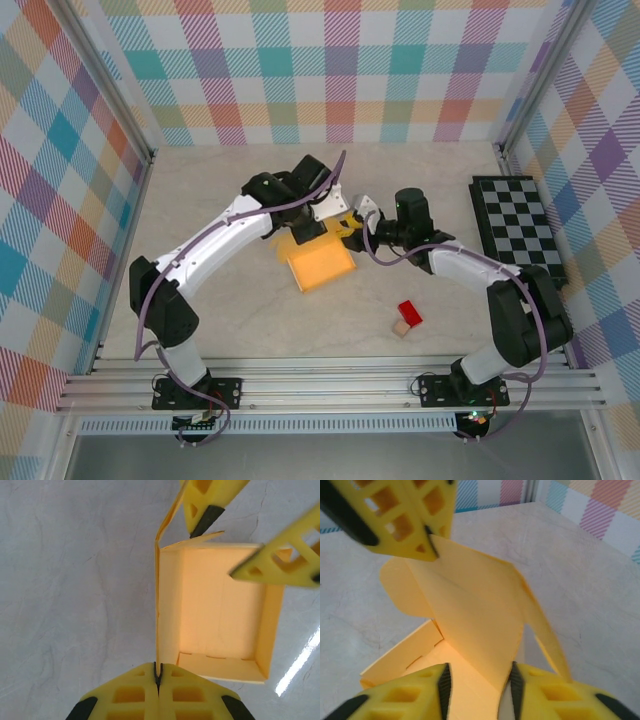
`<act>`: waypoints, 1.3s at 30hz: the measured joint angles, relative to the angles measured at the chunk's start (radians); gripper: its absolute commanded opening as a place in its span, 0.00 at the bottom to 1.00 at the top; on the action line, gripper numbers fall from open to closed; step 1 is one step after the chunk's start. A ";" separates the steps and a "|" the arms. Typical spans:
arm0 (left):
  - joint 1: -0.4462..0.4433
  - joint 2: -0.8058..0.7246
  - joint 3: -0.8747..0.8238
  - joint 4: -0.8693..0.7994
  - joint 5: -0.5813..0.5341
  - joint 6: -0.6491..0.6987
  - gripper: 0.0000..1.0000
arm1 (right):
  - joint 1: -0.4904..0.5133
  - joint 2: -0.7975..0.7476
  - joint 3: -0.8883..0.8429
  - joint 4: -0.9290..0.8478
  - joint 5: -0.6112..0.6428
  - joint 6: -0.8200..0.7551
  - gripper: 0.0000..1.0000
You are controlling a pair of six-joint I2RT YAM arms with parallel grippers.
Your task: Fold the paper box
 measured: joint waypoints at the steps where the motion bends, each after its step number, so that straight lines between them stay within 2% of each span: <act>1: 0.000 0.000 -0.002 -0.001 -0.002 0.000 0.00 | 0.001 -0.002 -0.002 -0.001 -0.001 -0.002 0.52; 5: -0.018 -0.034 -0.097 0.077 -0.013 0.038 0.00 | -0.035 -0.047 -0.009 -0.082 -0.027 -0.053 0.55; 8: -0.039 -0.081 -0.201 0.132 -0.005 0.076 0.00 | -0.126 -0.099 0.002 -0.164 -0.088 -0.110 0.60; 11: -0.044 -0.163 -0.302 0.190 0.028 0.132 0.00 | -0.236 -0.119 0.060 -0.267 -0.100 -0.238 0.60; 13: -0.044 -0.220 -0.342 0.217 0.048 0.163 0.00 | -0.253 -0.105 0.116 -0.343 -0.103 -0.341 0.60; 18: -0.044 -0.291 -0.353 0.275 0.083 0.215 0.00 | -0.222 -0.009 0.210 -0.455 -0.147 -0.528 0.60; 23: -0.045 -0.290 -0.356 0.289 0.087 0.239 0.00 | -0.137 0.078 0.210 -0.515 -0.145 -0.620 0.60; 29: -0.045 -0.289 -0.356 0.284 0.085 0.248 0.00 | -0.077 0.093 0.210 -0.540 -0.140 -0.656 0.60; 39: -0.080 -0.251 -0.356 0.284 0.067 0.254 0.00 | -0.074 0.093 0.204 -0.494 -0.124 -0.620 0.60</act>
